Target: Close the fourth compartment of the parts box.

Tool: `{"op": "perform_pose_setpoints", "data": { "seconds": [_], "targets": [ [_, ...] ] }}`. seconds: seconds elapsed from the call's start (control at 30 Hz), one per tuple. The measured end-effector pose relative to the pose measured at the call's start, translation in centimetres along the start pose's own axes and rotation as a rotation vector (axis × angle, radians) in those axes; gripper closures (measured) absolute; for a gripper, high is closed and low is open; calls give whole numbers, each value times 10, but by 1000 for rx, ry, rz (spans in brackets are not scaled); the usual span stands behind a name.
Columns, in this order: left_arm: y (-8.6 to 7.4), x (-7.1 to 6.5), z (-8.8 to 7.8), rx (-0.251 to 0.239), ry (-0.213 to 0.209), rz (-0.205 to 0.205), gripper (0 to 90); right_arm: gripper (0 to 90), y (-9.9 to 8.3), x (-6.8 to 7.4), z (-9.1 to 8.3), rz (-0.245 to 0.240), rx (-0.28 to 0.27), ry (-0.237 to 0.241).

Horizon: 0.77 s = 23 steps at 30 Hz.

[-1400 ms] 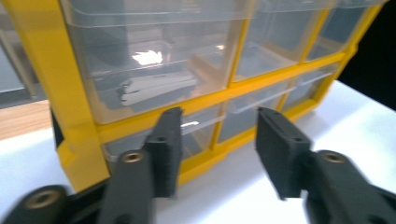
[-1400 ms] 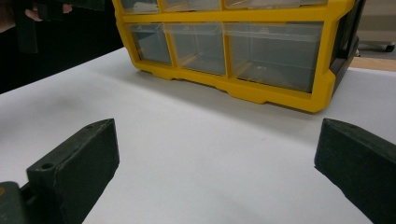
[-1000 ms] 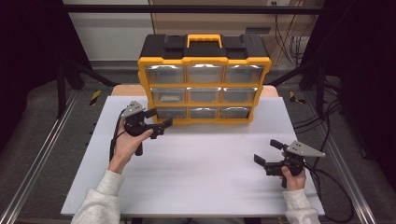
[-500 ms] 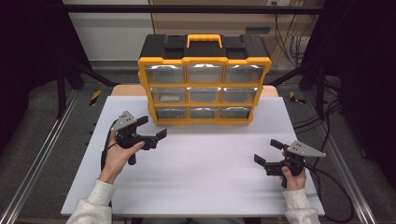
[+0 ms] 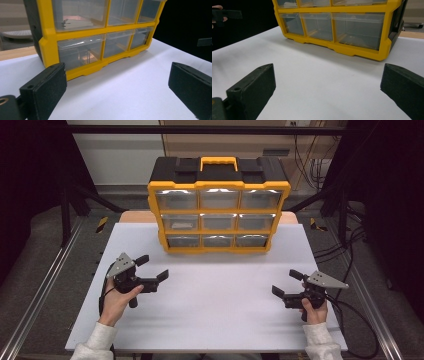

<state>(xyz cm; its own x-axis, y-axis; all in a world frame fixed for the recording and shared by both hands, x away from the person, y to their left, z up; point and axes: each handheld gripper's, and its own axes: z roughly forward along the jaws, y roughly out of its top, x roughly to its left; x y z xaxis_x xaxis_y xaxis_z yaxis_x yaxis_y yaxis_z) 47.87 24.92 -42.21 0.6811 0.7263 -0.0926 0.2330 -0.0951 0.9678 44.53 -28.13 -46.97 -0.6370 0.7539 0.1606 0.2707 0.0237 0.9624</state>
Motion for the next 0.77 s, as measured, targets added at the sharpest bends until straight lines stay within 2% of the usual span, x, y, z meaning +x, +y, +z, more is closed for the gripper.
{"op": "perform_pose_setpoints", "data": {
  "seconds": [0.13, 0.27, 0.5, 0.77],
  "targets": [
    [-9, 3, -5, 0, 5, -3, 16, 2, 0, 0, 0, 2, 1, 0],
    [-16, 7, -12, 6, 19, 17, 9, 2, 0, 0, 0, 2, 5, 0],
    [-30, 13, -23, -6, 38, 10, 8, 2, 0, 0, 0, 0, 6, 0],
    [-39, 18, -29, -1, 51, 14, 5, 2, -1, 0, 1, 0, 11, 3]
  ]
}}
